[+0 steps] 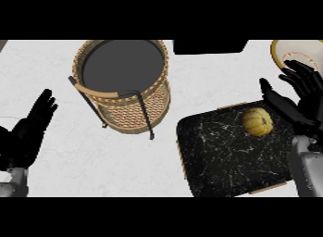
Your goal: Pick the squash from the tray and place it in the tiered basket
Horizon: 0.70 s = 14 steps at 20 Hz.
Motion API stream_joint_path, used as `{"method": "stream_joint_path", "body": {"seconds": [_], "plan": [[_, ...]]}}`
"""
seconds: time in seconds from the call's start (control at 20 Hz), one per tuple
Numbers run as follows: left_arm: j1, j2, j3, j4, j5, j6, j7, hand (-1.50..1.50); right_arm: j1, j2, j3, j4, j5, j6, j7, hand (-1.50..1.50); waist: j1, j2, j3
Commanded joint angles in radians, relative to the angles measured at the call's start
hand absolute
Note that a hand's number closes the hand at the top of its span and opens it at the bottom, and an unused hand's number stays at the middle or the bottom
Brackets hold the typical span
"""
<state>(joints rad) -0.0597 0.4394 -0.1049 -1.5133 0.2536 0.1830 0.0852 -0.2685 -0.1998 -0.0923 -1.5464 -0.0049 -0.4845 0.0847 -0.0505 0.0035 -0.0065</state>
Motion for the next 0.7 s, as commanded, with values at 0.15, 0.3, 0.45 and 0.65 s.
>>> {"method": "stream_joint_path", "body": {"seconds": [0.15,0.3,0.45,0.65], "plan": [[0.001,-0.027,-0.023,-0.036,0.045,-0.041,0.072,0.00,0.164,-0.019,0.117,-0.175,0.364,-0.250,0.186,-1.50,0.021,-0.014,0.003],[0.003,-0.014,-0.001,-0.049,0.058,-0.046,0.072,0.00,0.160,-0.119,0.153,-0.156,0.528,-0.182,0.393,-1.50,0.026,-0.016,-0.001],[0.015,-0.007,0.004,-0.033,0.061,-0.058,0.062,0.00,0.159,-0.269,0.142,-0.147,0.604,-0.004,0.538,-1.50,0.023,-0.014,-0.007],[0.019,-0.004,-0.003,-0.053,0.064,-0.075,0.061,0.00,0.160,-0.360,0.236,-0.203,0.545,0.307,0.710,-1.50,0.043,-0.013,-0.005]]}}
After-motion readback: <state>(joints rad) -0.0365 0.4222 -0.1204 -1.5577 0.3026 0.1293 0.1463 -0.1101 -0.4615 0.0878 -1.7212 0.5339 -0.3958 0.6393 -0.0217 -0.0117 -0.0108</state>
